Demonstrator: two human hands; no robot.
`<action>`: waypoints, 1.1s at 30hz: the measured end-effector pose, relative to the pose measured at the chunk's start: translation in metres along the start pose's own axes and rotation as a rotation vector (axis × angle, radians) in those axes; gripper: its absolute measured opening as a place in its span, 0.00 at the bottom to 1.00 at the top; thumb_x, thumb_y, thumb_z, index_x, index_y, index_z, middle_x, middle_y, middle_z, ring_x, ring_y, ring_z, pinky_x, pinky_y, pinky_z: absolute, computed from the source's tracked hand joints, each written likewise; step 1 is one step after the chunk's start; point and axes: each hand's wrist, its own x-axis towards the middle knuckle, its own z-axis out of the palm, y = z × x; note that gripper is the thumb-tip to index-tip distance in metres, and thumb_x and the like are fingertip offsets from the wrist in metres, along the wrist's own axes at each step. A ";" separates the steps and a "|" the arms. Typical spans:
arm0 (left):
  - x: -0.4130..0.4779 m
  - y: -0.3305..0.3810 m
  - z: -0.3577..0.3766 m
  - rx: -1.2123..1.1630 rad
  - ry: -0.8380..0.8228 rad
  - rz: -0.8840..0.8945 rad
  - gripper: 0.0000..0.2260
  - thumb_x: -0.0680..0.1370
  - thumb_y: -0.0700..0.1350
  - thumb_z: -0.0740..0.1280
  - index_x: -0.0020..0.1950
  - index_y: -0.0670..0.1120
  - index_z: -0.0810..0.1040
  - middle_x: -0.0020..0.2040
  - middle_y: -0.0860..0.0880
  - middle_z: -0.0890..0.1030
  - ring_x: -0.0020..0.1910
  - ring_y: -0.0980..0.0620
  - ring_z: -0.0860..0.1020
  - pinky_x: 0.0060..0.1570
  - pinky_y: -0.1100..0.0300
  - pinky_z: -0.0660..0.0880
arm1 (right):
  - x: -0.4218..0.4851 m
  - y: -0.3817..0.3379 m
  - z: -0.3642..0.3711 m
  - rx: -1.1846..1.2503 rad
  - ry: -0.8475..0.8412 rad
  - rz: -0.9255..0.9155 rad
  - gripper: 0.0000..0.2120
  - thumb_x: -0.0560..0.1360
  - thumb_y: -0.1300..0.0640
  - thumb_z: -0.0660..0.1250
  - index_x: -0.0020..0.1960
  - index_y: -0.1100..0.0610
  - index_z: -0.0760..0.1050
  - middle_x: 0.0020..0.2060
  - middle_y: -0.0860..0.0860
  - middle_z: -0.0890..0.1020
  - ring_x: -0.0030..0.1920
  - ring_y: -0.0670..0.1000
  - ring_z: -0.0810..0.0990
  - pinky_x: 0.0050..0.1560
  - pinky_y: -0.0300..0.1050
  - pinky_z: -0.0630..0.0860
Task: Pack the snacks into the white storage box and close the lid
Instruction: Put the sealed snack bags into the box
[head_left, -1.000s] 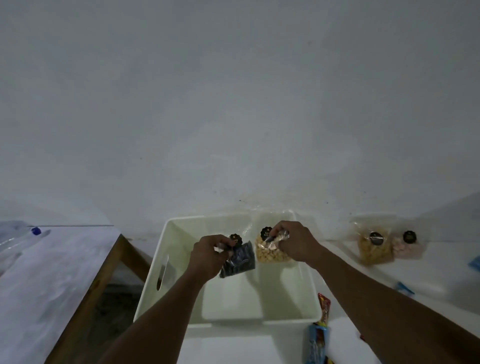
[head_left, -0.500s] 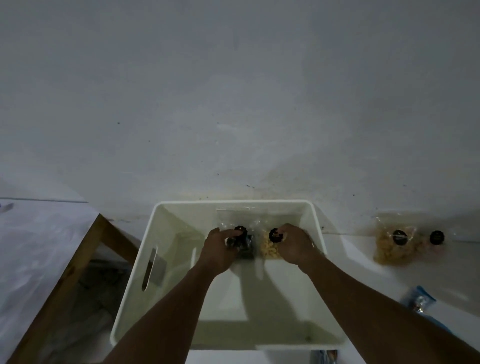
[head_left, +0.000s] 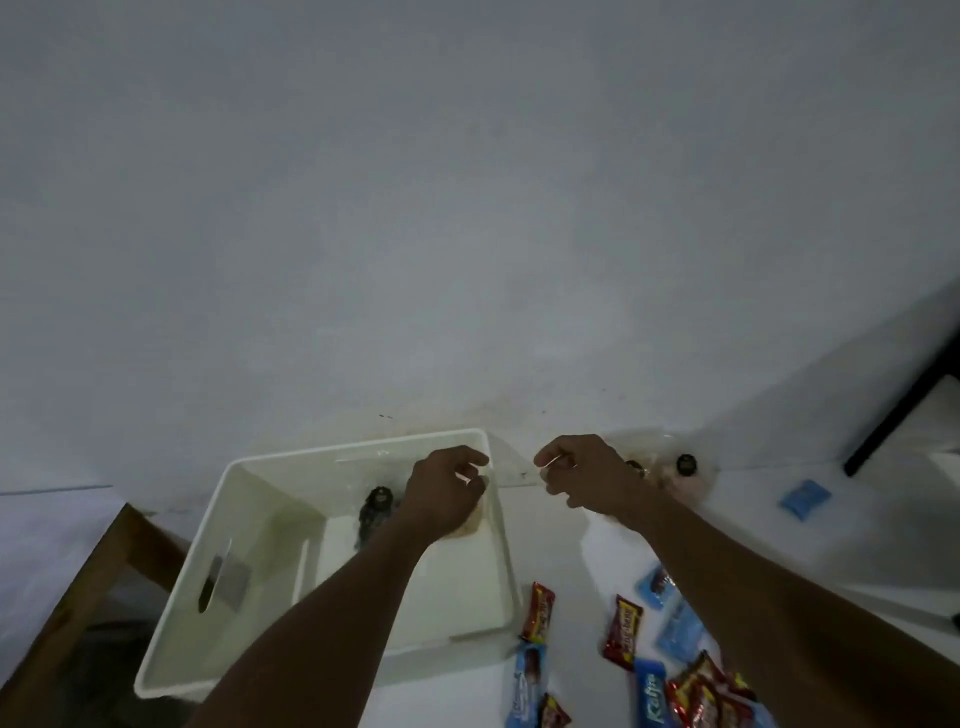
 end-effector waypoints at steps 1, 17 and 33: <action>0.000 0.011 0.016 0.007 -0.022 0.024 0.09 0.73 0.47 0.72 0.52 0.54 0.83 0.47 0.53 0.84 0.44 0.53 0.83 0.50 0.53 0.81 | -0.003 0.014 -0.016 0.003 0.014 0.011 0.07 0.72 0.63 0.67 0.48 0.55 0.81 0.43 0.61 0.85 0.41 0.54 0.82 0.38 0.47 0.77; 0.086 0.028 0.248 0.020 -0.183 -0.021 0.19 0.68 0.44 0.79 0.57 0.52 0.83 0.59 0.49 0.75 0.61 0.56 0.72 0.52 0.76 0.63 | 0.071 0.242 -0.187 0.073 0.070 0.060 0.13 0.68 0.67 0.76 0.51 0.56 0.84 0.52 0.48 0.84 0.57 0.47 0.78 0.60 0.41 0.70; 0.097 0.022 0.240 -0.223 -0.127 -0.083 0.15 0.67 0.37 0.79 0.42 0.58 0.86 0.52 0.51 0.84 0.52 0.52 0.83 0.53 0.48 0.82 | 0.083 0.246 -0.171 0.230 0.103 0.100 0.09 0.68 0.66 0.76 0.47 0.58 0.84 0.51 0.58 0.83 0.49 0.55 0.80 0.43 0.44 0.76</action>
